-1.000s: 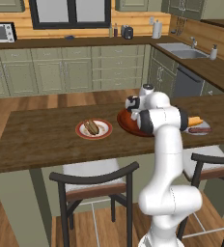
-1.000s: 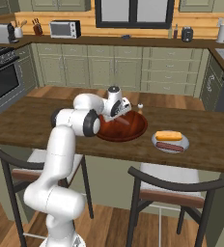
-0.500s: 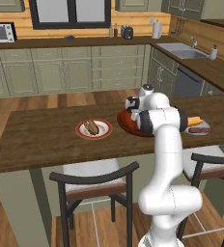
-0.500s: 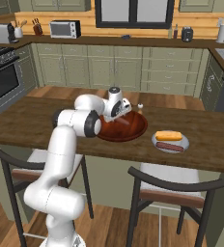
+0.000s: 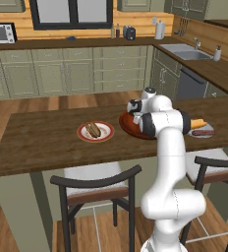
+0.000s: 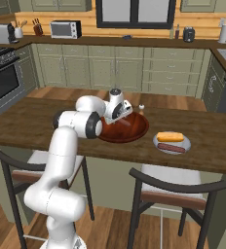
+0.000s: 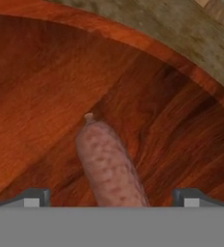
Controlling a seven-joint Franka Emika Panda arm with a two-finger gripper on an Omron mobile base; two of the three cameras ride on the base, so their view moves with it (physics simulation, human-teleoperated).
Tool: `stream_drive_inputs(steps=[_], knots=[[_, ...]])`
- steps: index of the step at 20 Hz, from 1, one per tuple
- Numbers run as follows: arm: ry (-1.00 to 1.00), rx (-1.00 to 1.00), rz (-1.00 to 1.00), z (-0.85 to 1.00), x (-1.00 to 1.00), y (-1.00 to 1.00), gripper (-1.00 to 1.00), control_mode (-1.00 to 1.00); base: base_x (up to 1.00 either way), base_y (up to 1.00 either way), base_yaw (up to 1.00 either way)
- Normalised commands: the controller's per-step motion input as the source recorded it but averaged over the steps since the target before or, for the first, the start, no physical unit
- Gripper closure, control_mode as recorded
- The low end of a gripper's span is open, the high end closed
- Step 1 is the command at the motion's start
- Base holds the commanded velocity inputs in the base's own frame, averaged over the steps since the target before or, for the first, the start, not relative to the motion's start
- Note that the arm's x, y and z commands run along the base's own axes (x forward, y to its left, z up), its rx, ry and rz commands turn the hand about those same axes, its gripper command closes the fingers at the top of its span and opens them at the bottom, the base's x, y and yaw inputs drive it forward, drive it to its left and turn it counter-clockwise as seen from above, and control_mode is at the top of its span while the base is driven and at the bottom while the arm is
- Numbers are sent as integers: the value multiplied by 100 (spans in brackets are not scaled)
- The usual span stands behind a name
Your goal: Place one bun and one sausage from the bowl on each plate.
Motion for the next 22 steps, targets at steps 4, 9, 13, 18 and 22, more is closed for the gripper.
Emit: stream_drive_inputs(steps=[4,9,13,18,22], knots=[[-1,0,0,-3,0,-2,100,-100,0,0,0],[-3,0,0,-8,0,0,100,-100,0,0,0],[-1,0,0,-5,0,0,100,-100,0,0,0],[0,0,0,0,0,0,100,-100,0,0,0],[0,0,0,23,-9,0,100,-100,0,0,0]])
